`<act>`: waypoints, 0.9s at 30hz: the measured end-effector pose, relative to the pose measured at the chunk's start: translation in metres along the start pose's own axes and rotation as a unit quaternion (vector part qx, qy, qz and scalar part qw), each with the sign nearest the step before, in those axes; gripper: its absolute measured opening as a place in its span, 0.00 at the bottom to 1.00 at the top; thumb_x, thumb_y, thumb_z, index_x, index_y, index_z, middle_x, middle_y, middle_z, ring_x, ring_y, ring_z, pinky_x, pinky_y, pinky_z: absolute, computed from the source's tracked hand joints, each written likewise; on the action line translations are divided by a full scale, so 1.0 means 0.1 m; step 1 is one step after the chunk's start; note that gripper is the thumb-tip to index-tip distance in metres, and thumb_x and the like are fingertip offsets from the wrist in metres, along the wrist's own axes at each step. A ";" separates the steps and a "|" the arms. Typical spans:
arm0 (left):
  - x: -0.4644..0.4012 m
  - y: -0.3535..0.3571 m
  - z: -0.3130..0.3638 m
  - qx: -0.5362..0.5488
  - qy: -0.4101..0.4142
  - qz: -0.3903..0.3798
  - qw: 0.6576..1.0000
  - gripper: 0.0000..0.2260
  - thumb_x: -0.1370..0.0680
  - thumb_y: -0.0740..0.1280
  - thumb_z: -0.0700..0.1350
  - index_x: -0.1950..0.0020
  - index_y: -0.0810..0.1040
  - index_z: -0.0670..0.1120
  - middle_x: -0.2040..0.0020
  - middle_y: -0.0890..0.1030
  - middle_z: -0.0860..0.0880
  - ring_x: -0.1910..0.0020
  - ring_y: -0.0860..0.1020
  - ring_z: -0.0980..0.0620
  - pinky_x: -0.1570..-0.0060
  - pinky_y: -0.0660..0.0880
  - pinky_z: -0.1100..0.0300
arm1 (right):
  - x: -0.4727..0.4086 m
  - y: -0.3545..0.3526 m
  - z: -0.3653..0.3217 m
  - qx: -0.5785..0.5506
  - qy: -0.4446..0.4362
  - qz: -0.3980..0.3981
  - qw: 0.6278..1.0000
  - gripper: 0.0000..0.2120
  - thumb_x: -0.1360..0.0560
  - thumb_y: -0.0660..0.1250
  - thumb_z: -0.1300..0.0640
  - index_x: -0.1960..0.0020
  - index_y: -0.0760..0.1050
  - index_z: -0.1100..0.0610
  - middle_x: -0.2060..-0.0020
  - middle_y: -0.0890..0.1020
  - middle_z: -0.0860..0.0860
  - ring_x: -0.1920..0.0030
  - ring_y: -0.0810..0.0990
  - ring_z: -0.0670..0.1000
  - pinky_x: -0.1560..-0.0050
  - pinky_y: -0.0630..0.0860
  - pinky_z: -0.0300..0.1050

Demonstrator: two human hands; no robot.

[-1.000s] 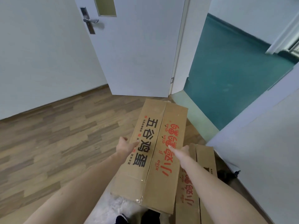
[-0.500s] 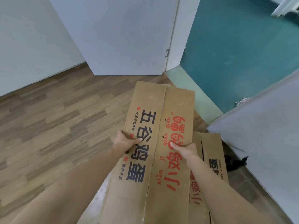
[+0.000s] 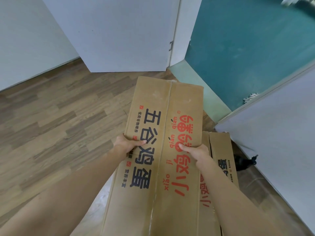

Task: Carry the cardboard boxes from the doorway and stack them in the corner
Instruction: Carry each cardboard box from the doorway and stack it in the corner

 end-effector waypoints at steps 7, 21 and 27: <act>0.42 -0.15 0.33 0.009 0.036 -0.013 0.999 0.42 0.55 0.87 0.55 0.45 0.77 0.47 0.46 0.84 0.45 0.45 0.82 0.44 0.40 0.79 0.43 | 0.51 -0.22 -0.32 -0.035 -0.033 -0.036 0.998 0.34 0.33 0.83 0.60 0.31 0.74 0.62 0.40 0.83 0.59 0.44 0.82 0.59 0.44 0.78 0.56; 3.07 -0.71 1.25 0.044 0.269 -0.042 0.961 0.37 0.44 0.86 0.51 0.40 0.77 0.46 0.46 0.85 0.45 0.47 0.83 0.44 0.42 0.79 0.42 | 2.97 -1.40 -0.97 -0.120 -0.237 -0.004 0.964 0.39 0.41 0.87 0.53 0.34 0.75 0.56 0.45 0.85 0.54 0.45 0.85 0.57 0.39 0.79 0.64; 4.20 -0.72 0.85 0.014 0.387 -0.128 0.913 0.33 0.38 0.84 0.49 0.37 0.76 0.45 0.46 0.84 0.45 0.49 0.83 0.45 0.48 0.78 0.48 | 4.39 -1.90 -0.12 -0.202 -0.311 0.091 0.924 0.32 0.37 0.85 0.57 0.39 0.74 0.55 0.51 0.85 0.51 0.53 0.85 0.52 0.50 0.82 0.52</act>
Point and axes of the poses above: each hand's wrist, its own x-axis away from the middle knuckle, its own y-axis out of the palm, z = x × y, the point moved 6 cm from there along -x, towards the middle knuckle
